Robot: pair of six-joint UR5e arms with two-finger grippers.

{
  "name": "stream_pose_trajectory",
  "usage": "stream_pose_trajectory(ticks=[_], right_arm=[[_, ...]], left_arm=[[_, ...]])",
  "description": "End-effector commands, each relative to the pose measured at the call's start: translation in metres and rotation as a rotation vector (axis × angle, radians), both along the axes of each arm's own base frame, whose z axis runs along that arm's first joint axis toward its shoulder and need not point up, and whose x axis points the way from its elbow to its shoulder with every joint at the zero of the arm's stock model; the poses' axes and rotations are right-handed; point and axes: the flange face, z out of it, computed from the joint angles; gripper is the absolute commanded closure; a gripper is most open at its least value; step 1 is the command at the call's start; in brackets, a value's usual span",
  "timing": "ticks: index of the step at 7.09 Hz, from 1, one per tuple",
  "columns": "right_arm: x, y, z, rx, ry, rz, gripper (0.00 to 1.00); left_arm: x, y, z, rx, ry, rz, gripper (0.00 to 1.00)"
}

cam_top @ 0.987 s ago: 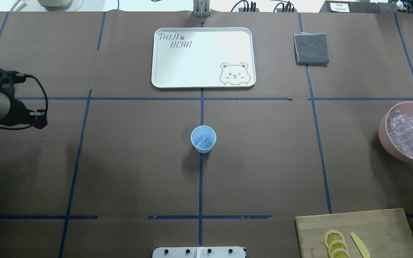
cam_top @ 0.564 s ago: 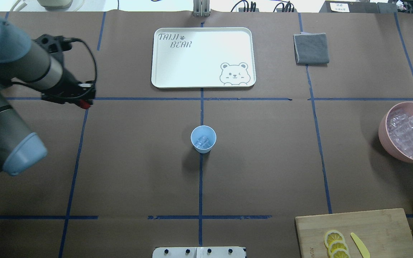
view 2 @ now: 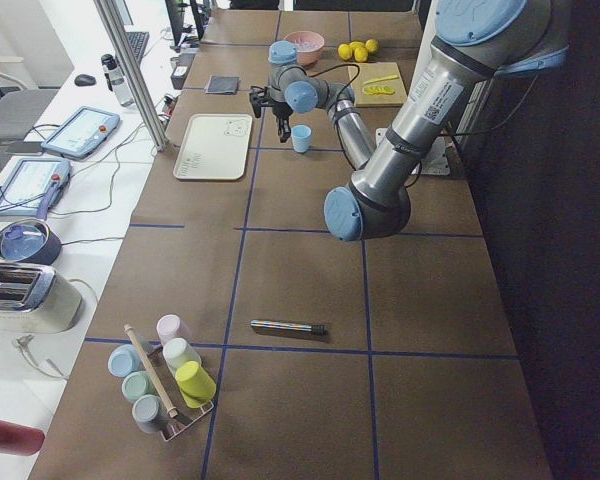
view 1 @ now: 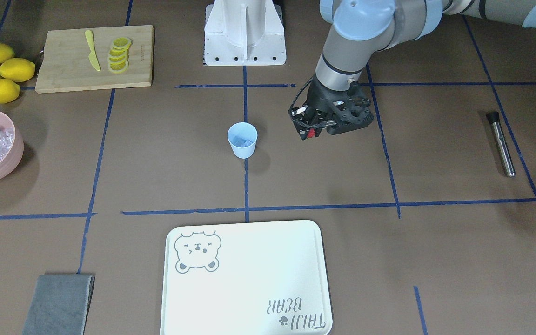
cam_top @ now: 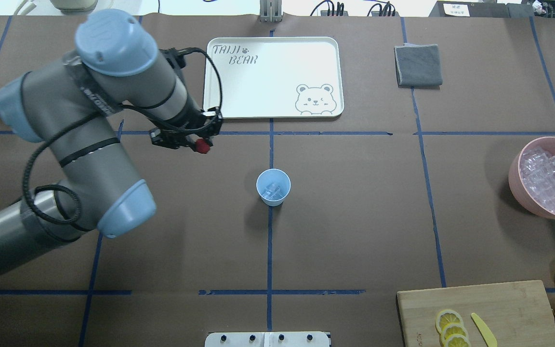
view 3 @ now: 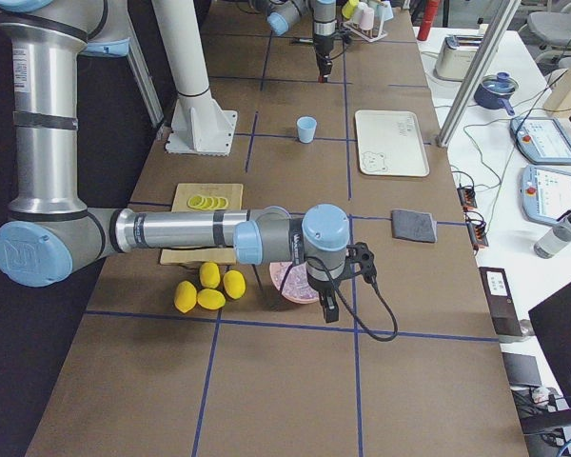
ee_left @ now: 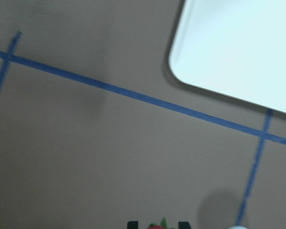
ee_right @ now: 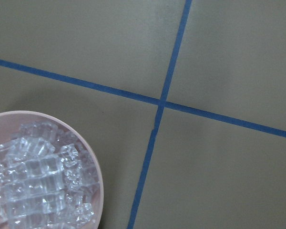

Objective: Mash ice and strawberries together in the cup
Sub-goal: 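Carry the strawberry with the left gripper above the blue cup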

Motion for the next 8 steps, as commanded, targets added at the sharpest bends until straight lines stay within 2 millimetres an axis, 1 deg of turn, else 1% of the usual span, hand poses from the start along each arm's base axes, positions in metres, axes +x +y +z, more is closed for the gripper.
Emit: stream_pose_trajectory(ticks=[1, 2, 3, 4, 5, 6, 7, 8], right_arm=[[0.001, 0.007, 0.025, -0.042, -0.009, 0.038, 0.01], [0.001, 0.007, 0.024, -0.055, -0.013, 0.051, 0.01], [0.000, 0.007, 0.023, -0.059, -0.021, 0.052, 0.01], [-0.002, 0.006, 0.020, -0.077, -0.053, 0.066, 0.01], [-0.004, 0.007, 0.018, -0.085, -0.077, 0.068, 0.01], [-0.004, 0.007, 0.018, -0.087, -0.079, 0.068, 0.01], [-0.004, 0.007, 0.018, -0.087, -0.079, 0.068, 0.01], [-0.003, 0.007, 0.016, -0.082, -0.079, 0.069, 0.01]], left_arm=[[0.040, 0.021, -0.031, -0.033, 0.025, 0.017, 1.00], [0.064, 0.038, -0.038, -0.011, 0.013, 0.012, 1.00], [0.087, 0.054, -0.036, -0.006, -0.002, 0.023, 1.00], [0.105, 0.058, -0.036, 0.017, 0.009, 0.020, 1.00], [0.122, 0.057, -0.036, 0.031, 0.009, 0.018, 1.00], [0.130, 0.058, -0.040, 0.033, 0.019, 0.020, 1.00], [0.132, 0.058, -0.042, 0.031, 0.020, 0.017, 1.00], [0.132, 0.058, -0.040, 0.033, 0.017, 0.020, 1.00]])
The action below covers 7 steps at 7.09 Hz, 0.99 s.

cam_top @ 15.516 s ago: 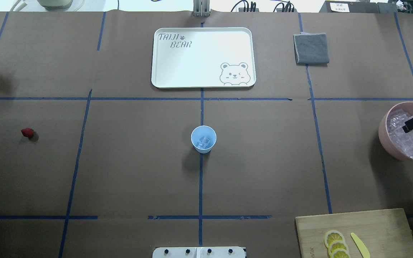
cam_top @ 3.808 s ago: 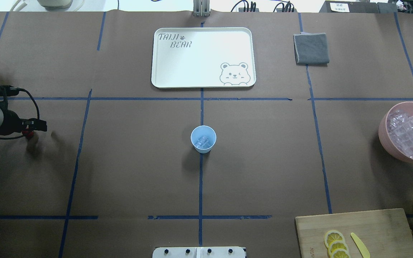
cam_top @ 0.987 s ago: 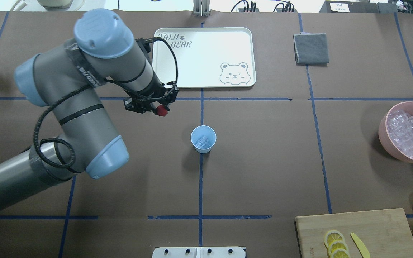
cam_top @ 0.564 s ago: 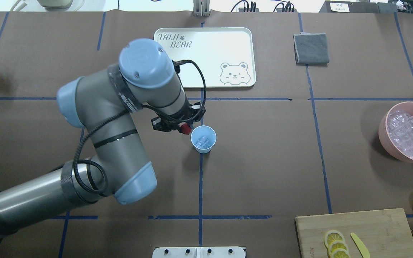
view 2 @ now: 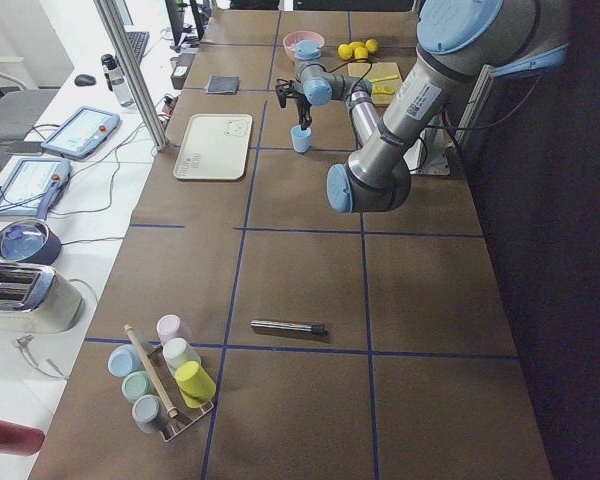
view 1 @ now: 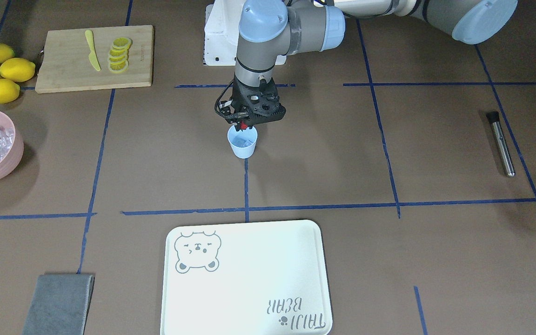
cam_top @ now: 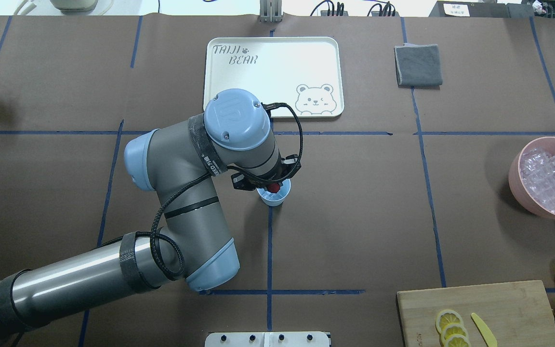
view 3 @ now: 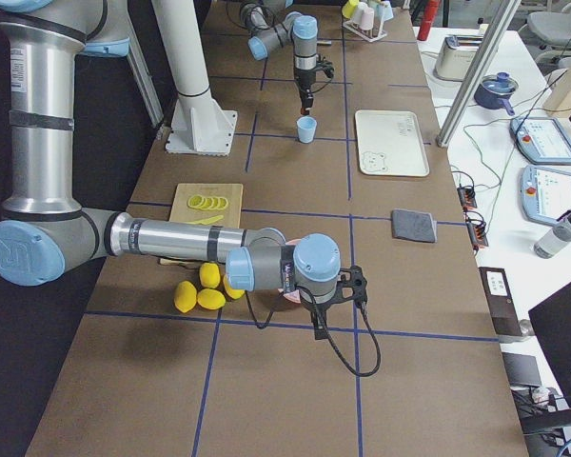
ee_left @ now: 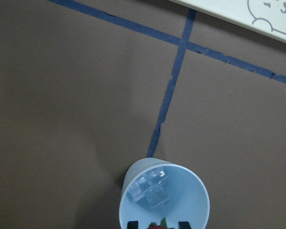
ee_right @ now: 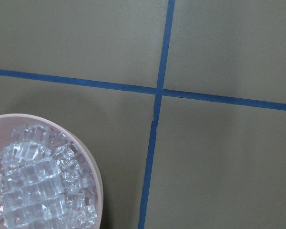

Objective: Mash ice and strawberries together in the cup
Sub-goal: 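Carry the strawberry with the left gripper above the blue cup, then open the left gripper to drop the strawberry into the cup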

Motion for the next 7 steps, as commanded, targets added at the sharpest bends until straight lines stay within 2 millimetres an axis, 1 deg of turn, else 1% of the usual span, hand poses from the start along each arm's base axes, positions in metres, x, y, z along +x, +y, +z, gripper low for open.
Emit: stream_pose_trajectory(ticks=[1, 2, 3, 4, 7], right_arm=[[0.0011, 0.0000, -0.0017, 0.002, -0.001, 0.003, 0.01], [0.0011, -0.0002, -0.0026, 0.005, -0.001, 0.003, 0.01], [0.0011, -0.0005, -0.0049, 0.010, -0.001, 0.003, 0.01], [0.0011, -0.0014, -0.0064, 0.013, -0.001, 0.003, 0.01], [0.0018, -0.0013, -0.0064, 0.013, -0.001, 0.004, 0.01]], left_arm=[[0.0031, -0.0001, 0.0042, 0.002, -0.006, 0.003, 1.00], [0.0027, 0.0001, 0.0045, 0.005, -0.005, 0.005, 0.93], [0.0012, -0.0003, 0.0033, 0.006, -0.003, 0.003, 0.60], [-0.0013, -0.0016, 0.0039, 0.014, -0.004, 0.004, 0.01], [-0.0042, -0.0025, 0.0029, 0.026, -0.002, 0.008, 0.00]])
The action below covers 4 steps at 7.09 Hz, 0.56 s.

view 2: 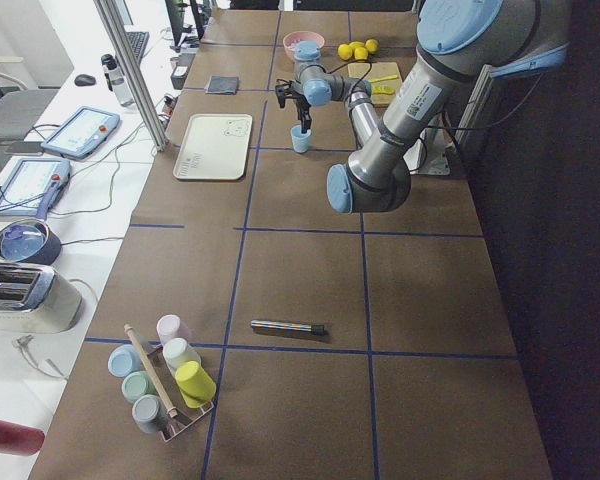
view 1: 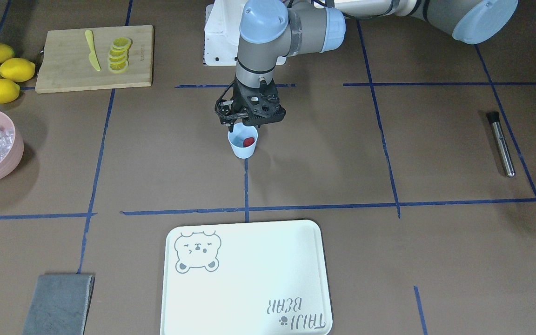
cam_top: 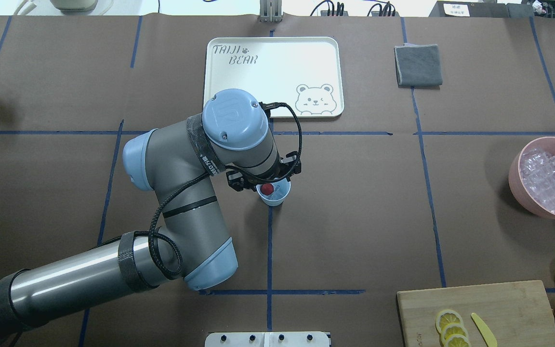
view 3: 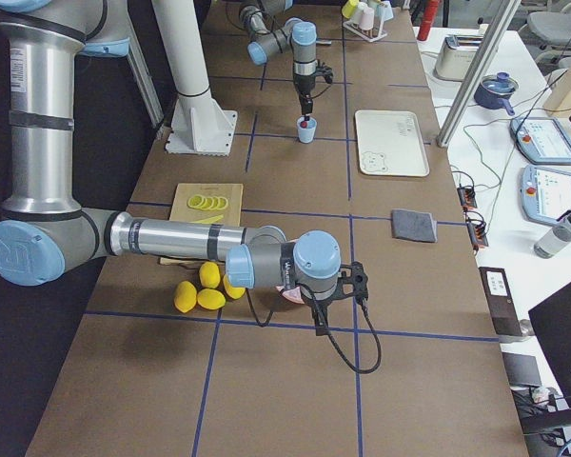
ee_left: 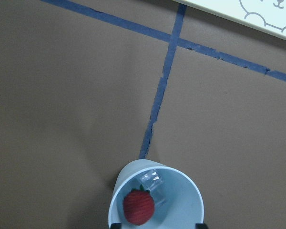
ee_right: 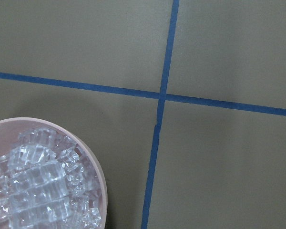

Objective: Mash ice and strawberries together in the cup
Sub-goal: 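Open the left gripper to drop the strawberry into the cup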

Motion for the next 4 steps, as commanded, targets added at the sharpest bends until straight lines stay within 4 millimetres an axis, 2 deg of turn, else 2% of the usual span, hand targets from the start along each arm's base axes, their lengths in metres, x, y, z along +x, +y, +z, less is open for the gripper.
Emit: stream_pose_trajectory(ticks=[1, 2, 4], right_arm=[[0.000, 0.000, 0.000, 0.000, 0.000, 0.001, 0.01], [0.000, -0.001, -0.002, 0.003, 0.000, -0.001, 0.01], [0.000, -0.005, -0.005, 0.011, 0.000, -0.001, 0.01]], left_arm=[[-0.004, -0.004, -0.001, 0.004, 0.000, -0.006, 0.00], [-0.021, -0.018, 0.001, 0.022, -0.009, -0.011, 0.00], [-0.081, -0.025, 0.048, 0.084, -0.077, 0.060, 0.00]])
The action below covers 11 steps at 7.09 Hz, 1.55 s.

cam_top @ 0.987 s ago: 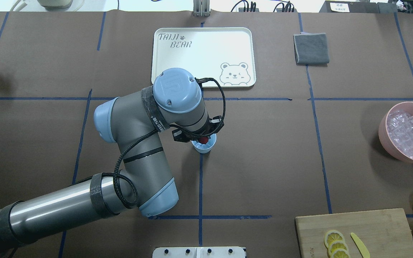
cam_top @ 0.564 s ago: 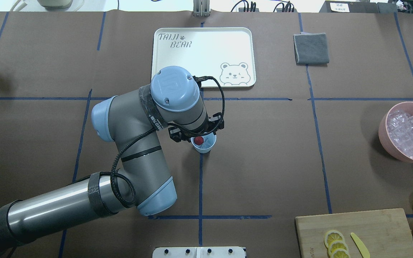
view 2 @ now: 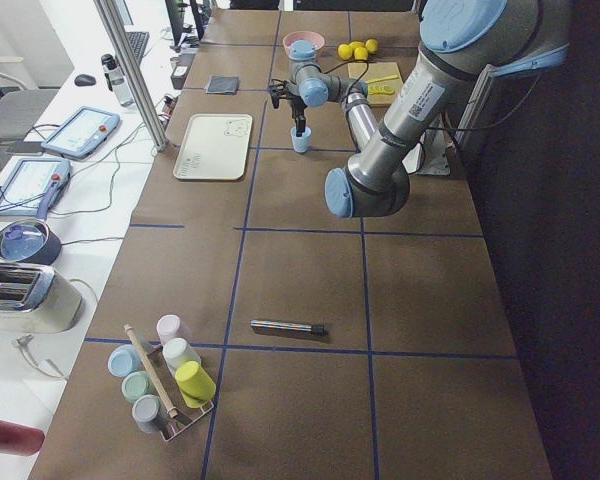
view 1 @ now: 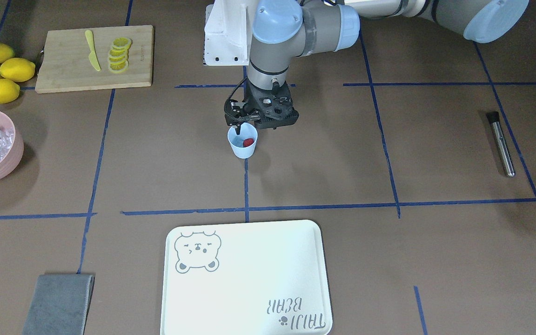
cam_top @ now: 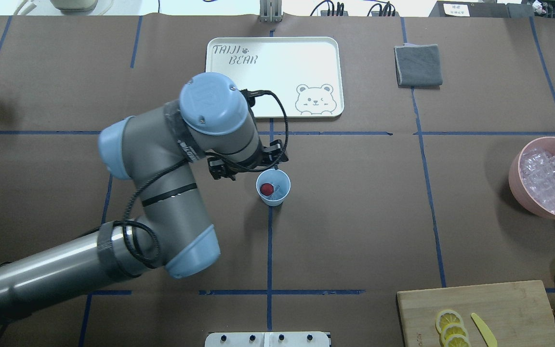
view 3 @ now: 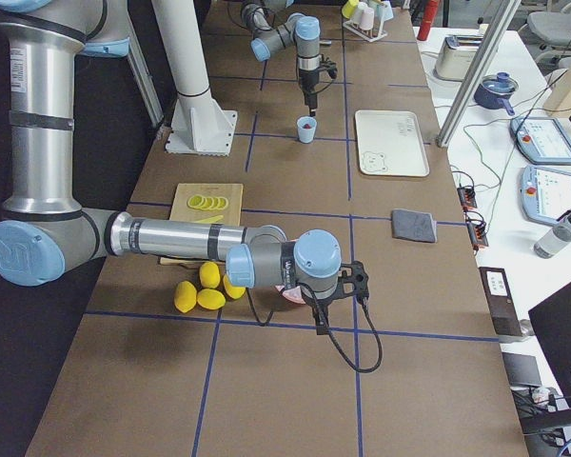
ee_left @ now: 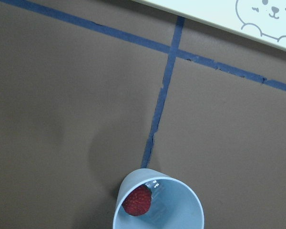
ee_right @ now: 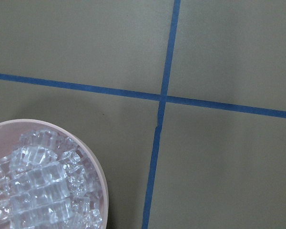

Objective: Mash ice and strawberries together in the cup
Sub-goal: 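Move the empty left gripper back toward the metal pestle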

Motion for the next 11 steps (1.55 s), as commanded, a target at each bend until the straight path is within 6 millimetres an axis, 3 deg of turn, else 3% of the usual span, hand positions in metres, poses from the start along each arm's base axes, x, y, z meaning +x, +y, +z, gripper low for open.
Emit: stream_pose_trajectory(ticks=[1, 3, 7, 8, 9, 10, 11], right_arm=[[0.000, -0.003, -0.003, 0.006, 0.002, 0.000, 0.01], [0.000, -0.004, -0.004, 0.011, 0.003, -0.001, 0.01], [0.000, -0.002, -0.003, 0.014, 0.005, -0.001, 0.01], [0.000, -0.002, -0.002, 0.014, 0.006, -0.001, 0.01], [0.000, -0.002, -0.002, 0.014, 0.008, 0.000, 0.01], [0.000, -0.002, -0.002, 0.014, 0.008, 0.000, 0.01], [0.000, 0.000, 0.001, 0.009, 0.009, 0.000, 0.01]], left_arm=[[-0.069, -0.010, 0.056, 0.049, -0.048, 0.075, 0.00], [-0.153, -0.032, 0.112, 0.118, -0.061, 0.165, 0.00], [-0.336, -0.037, 0.277, 0.202, -0.191, 0.248, 0.00], [-0.360, -0.039, 0.312, 0.215, -0.211, 0.256, 0.00], [-0.372, -0.038, 0.357, 0.225, -0.206, 0.236, 0.00], [-0.377, -0.036, 0.411, 0.267, -0.167, 0.219, 0.00], [-0.379, -0.039, 0.446, 0.278, -0.137, 0.212, 0.00]])
